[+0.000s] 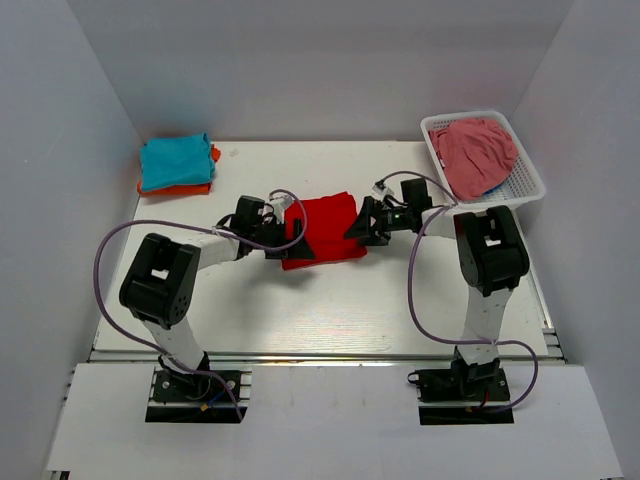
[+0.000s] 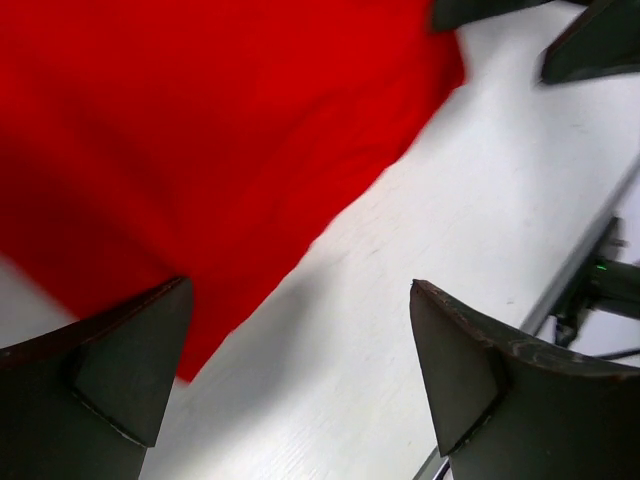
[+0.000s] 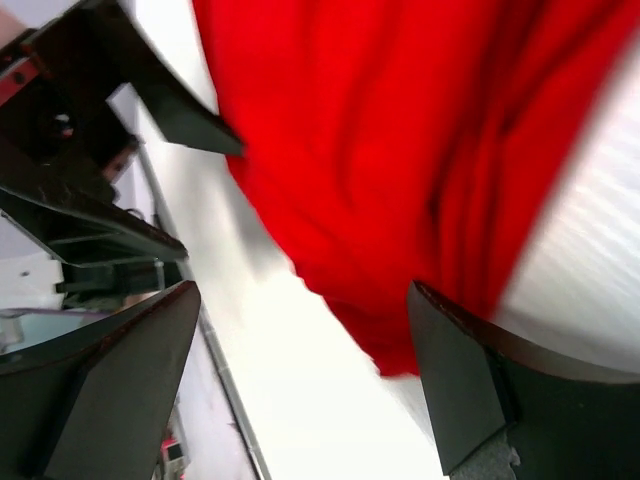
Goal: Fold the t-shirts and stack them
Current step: Smooth out wrinkles on the folded tshirt
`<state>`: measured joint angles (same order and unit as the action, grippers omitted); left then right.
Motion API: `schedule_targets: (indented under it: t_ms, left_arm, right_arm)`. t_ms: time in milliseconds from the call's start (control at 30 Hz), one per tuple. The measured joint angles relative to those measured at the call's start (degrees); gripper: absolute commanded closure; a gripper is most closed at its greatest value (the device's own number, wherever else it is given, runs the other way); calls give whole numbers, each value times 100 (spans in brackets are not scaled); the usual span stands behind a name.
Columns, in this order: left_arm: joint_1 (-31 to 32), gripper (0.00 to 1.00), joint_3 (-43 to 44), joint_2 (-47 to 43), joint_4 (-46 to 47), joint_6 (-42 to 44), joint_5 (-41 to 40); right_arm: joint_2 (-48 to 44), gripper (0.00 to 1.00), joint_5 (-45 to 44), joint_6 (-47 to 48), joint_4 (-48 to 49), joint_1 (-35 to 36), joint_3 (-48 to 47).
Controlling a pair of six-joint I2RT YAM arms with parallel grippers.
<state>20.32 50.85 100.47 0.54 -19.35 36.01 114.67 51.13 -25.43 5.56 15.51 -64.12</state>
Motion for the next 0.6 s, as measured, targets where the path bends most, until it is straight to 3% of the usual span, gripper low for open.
schedule_targets:
  t_ms: [300,433,600]
  left_arm:
    - [-52,0,981,-573,-1832,297,-1095]
    - [-74,0,1416,-887,-2260,118,-1899]
    - [-85,0,1908,-592,-2704,-63,-2719]
  right_arm:
    - [-494,10,-365,682,-1067,-173,-256]
    - [-1392,10,-758,868,-1322,-122,-254]
    - [-2723,10,-1670,918,-1325,-74,109]
